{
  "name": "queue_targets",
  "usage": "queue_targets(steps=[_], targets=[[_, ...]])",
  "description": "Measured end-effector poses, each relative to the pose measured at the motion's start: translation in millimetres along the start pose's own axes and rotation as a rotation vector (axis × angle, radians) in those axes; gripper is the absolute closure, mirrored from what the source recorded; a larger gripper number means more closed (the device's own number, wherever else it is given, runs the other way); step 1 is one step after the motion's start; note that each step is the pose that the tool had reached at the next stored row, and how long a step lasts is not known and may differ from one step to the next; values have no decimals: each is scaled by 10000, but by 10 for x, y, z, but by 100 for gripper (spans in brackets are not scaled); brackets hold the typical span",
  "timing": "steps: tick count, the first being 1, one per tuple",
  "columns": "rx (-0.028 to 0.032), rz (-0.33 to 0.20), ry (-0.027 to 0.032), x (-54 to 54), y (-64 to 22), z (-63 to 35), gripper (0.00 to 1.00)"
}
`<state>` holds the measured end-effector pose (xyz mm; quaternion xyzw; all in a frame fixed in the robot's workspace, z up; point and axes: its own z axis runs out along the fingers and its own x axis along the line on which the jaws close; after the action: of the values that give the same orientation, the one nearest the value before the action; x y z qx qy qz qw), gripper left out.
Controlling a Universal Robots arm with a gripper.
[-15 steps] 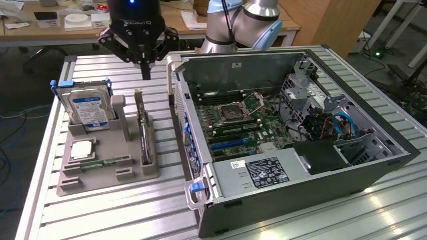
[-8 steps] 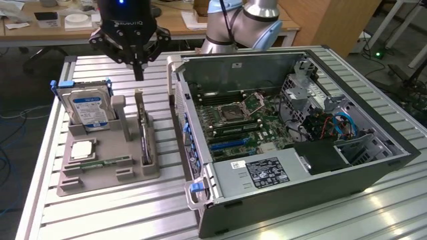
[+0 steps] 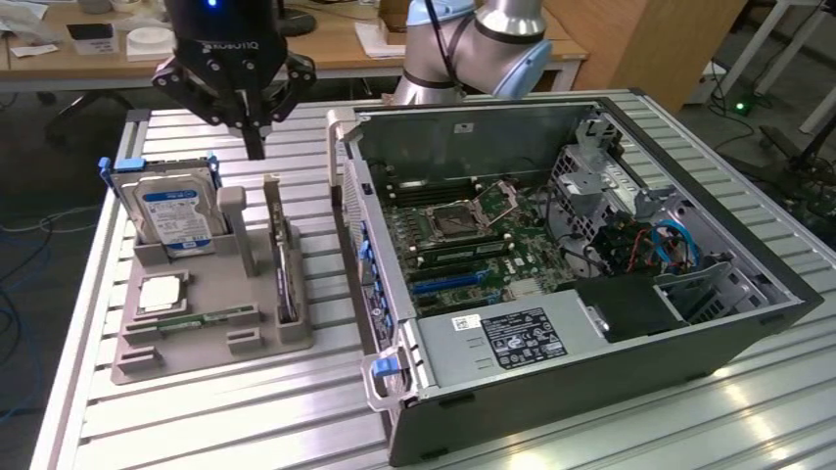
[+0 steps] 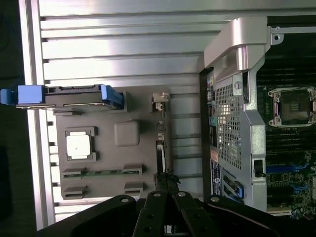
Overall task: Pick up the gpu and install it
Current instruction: 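Reach for the gpu, then pick up the gpu and move the gpu toward the slot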
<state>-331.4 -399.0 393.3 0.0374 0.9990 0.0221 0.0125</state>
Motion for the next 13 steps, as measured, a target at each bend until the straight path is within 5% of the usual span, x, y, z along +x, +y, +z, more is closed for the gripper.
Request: queue_targets(steps=[13], targets=[[0,-1,0,16,-1,-1,90]])
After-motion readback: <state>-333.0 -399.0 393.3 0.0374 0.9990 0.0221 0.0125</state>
